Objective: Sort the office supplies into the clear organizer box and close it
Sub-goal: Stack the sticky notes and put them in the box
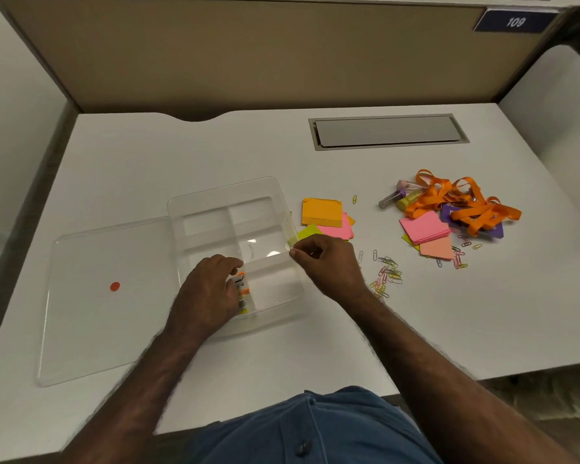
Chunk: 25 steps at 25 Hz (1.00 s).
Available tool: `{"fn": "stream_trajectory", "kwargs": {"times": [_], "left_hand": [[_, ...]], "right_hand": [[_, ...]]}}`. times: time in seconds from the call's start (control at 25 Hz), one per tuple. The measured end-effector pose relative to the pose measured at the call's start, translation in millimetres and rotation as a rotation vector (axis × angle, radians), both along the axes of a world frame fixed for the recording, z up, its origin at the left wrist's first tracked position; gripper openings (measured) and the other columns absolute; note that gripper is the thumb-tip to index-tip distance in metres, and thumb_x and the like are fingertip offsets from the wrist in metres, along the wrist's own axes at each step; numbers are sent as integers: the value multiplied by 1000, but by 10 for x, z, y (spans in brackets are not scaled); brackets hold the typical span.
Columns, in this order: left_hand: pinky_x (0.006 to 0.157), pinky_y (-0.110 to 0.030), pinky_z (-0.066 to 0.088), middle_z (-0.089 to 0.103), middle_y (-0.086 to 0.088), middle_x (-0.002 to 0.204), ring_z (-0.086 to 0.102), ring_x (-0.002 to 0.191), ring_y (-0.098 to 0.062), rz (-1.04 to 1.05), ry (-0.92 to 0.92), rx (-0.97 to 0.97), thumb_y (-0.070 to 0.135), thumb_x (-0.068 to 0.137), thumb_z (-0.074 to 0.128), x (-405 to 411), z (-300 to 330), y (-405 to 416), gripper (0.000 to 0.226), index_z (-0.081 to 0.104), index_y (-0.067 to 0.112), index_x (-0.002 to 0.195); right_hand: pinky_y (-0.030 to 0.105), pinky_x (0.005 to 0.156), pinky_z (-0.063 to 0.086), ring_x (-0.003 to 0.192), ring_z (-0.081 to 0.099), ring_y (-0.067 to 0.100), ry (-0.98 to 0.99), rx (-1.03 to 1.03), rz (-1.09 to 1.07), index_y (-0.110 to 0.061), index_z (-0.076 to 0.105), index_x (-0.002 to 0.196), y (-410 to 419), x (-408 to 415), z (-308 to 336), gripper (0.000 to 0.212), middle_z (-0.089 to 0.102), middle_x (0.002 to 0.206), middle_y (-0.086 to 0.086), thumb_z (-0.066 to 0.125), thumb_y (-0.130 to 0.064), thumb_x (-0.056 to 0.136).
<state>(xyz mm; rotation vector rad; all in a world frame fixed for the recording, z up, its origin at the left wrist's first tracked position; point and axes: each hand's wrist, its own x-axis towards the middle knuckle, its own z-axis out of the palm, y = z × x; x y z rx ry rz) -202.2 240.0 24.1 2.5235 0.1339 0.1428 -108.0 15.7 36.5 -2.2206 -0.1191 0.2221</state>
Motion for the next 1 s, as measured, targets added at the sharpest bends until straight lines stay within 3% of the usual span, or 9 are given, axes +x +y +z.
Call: {"fn": "stream_trajectory", "kwargs": {"times": [0.2, 0.36, 0.48, 0.72, 0.92, 1.0], "left_hand": [[88, -34, 55, 69, 5, 101, 63, 95, -14, 46, -84, -166, -2, 87, 63, 256, 127, -485, 36, 71, 16, 117], [83, -36, 56, 69, 5, 100, 64, 90, -13, 35, -97, -196, 4, 91, 66, 445, 146, -906, 29, 72, 16, 117], [83, -35, 56, 70, 3, 101, 64, 92, -13, 32, -86, -203, 9, 93, 67, 553, 139, -1148, 27, 71, 15, 119], [87, -30, 56, 70, -1, 109, 65, 99, -16, 37, -43, -190, 14, 95, 69, 690, 119, -1551, 28, 70, 13, 123], [100, -29, 52, 68, -3, 124, 60, 110, -14, 13, -37, -168, 17, 96, 69, 837, 33, -1887, 31, 67, 12, 126], [108, -33, 49, 66, -7, 132, 60, 121, -21, -6, -17, -159, 15, 97, 68, 892, -32, -2010, 35, 63, 9, 131]], "right_hand": [[35, 86, 59, 88, 69, 14, -62, -160, -67, -18, 77, 114, -319, 503, -172, 32, 78, 101, 0, 78, -38, 89], [41, 95, 51, 111, 62, 28, -13, -367, 81, -16, 66, 129, -400, 749, -424, 63, 68, 120, 8, 82, -53, 81], [45, 96, 49, 117, 55, 33, -48, -533, 201, -15, 59, 134, -418, 803, -584, 75, 61, 127, 11, 83, -57, 76], [45, 95, 51, 117, 54, 33, -19, -538, 238, -21, 54, 137, -602, 904, -687, 71, 59, 130, 11, 86, -39, 77], [44, 90, 53, 110, 52, 25, 146, -442, 259, -29, 51, 124, -940, 988, -668, 66, 60, 121, 1, 88, -23, 70], [44, 87, 53, 105, 52, 24, 166, -393, 259, -30, 51, 114, -1066, 965, -662, 58, 62, 114, 0, 85, -19, 69]]}}
